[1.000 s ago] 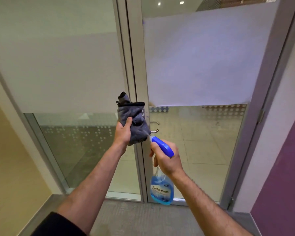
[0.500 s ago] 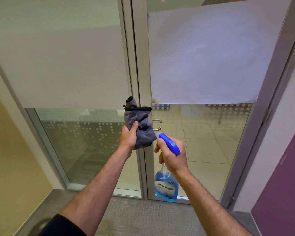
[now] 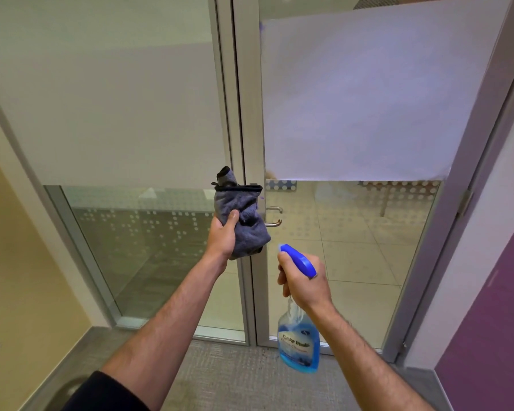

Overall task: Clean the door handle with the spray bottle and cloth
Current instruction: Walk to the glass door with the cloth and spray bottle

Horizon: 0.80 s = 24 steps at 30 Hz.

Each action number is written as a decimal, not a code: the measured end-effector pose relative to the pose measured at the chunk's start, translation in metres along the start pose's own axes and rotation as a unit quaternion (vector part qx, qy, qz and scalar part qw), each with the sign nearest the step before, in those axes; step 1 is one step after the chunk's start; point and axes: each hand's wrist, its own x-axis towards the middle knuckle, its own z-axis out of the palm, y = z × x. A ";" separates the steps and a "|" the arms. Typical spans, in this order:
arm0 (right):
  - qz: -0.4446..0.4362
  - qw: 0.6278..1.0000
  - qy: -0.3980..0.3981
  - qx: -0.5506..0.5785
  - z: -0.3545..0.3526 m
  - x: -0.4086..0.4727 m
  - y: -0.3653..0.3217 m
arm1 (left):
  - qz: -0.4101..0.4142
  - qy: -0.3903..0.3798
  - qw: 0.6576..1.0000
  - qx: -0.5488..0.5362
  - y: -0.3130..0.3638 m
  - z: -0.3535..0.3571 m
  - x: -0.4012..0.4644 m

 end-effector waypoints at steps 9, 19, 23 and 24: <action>-0.013 0.996 -0.067 0.059 0.016 -0.003 -0.017 | -0.008 0.005 1.000 -0.014 -0.005 -0.001 -0.001; 0.006 1.000 -0.011 0.002 0.015 -0.004 0.000 | -0.028 0.015 0.999 -0.026 -0.001 -0.013 -0.003; -0.025 0.999 -0.028 0.033 0.016 0.005 -0.016 | -0.038 0.016 0.999 -0.027 -0.007 -0.012 -0.005; -0.028 0.998 -0.032 0.039 0.018 0.006 -0.018 | -0.040 0.020 0.999 -0.026 -0.008 -0.011 -0.005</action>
